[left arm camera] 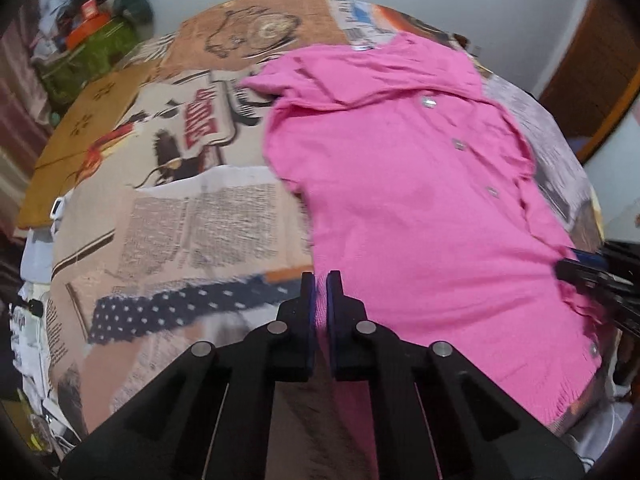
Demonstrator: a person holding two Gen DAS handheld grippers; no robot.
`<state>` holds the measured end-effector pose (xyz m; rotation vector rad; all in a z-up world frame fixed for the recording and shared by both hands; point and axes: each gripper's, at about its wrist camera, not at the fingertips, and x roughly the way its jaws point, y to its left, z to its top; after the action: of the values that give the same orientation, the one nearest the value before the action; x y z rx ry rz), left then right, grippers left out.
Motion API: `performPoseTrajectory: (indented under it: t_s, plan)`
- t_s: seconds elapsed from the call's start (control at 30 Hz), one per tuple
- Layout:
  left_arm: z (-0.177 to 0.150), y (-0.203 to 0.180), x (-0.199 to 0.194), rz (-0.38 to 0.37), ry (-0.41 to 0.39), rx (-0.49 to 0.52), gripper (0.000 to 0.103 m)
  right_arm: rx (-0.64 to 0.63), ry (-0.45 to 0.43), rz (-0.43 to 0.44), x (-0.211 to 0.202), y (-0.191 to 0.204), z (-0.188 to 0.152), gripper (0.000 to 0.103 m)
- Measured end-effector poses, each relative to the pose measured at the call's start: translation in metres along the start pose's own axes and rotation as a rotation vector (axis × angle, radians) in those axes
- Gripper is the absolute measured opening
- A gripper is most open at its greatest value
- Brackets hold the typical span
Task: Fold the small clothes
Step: 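Grasp the pink cardigan's ribbed hem with both grippers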
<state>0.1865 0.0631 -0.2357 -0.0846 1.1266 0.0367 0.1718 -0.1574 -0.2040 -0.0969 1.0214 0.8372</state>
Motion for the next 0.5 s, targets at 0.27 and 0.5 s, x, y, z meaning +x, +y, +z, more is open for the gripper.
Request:
performPoseTrajectory:
  t_s: [0.27,0.5]
  plan:
    - [-0.001,0.015,-0.001,0.044,0.013,0.006,0.006,0.127,-0.103,-0.078,-0.041,-0.036,-0.013,0.007]
    - [-0.011,0.016,-0.014,-0.067,0.048,-0.033,0.036,0.222,-0.124,-0.146,-0.061,-0.065,-0.035,0.007]
